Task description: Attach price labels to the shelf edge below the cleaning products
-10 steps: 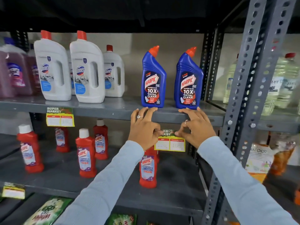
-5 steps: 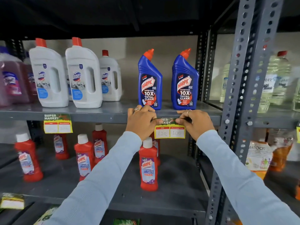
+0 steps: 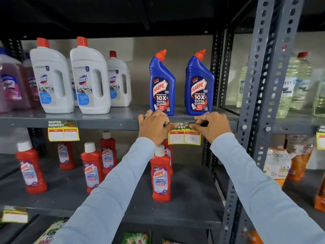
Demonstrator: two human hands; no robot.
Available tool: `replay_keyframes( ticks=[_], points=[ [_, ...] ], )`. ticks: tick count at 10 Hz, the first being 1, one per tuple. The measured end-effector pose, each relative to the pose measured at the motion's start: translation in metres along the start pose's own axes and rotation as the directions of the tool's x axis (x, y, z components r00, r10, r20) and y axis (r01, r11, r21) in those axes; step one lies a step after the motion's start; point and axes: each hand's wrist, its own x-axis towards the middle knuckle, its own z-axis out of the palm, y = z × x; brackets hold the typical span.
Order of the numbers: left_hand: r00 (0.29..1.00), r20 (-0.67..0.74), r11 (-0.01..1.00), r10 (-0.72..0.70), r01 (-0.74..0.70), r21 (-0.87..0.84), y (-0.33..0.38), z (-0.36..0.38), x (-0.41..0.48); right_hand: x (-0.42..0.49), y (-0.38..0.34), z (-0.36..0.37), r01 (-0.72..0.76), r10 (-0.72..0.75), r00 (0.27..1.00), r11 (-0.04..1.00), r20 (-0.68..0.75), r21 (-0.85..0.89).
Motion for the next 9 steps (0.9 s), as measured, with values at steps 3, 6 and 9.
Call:
replay_keyframes(
  ticks=[3,6,9],
  points=[
    [0.995,-0.096,0.998,-0.018,0.012,-0.068,-0.003,0.004,-0.004,0.005,-0.010,0.009,-0.111,0.122,0.989,0.986,-0.079,0.128],
    [0.993,-0.120,0.994,0.006,-0.019,-0.110,-0.012,0.010,0.000,0.013,-0.017,0.020,-0.154,0.143,0.978,0.986,-0.149,-0.065],
    [0.976,0.197,0.974,0.089,-0.127,0.190,0.005,-0.024,0.009,-0.012,-0.034,-0.008,-0.181,0.163,0.983,0.915,0.081,0.360]
  ],
)
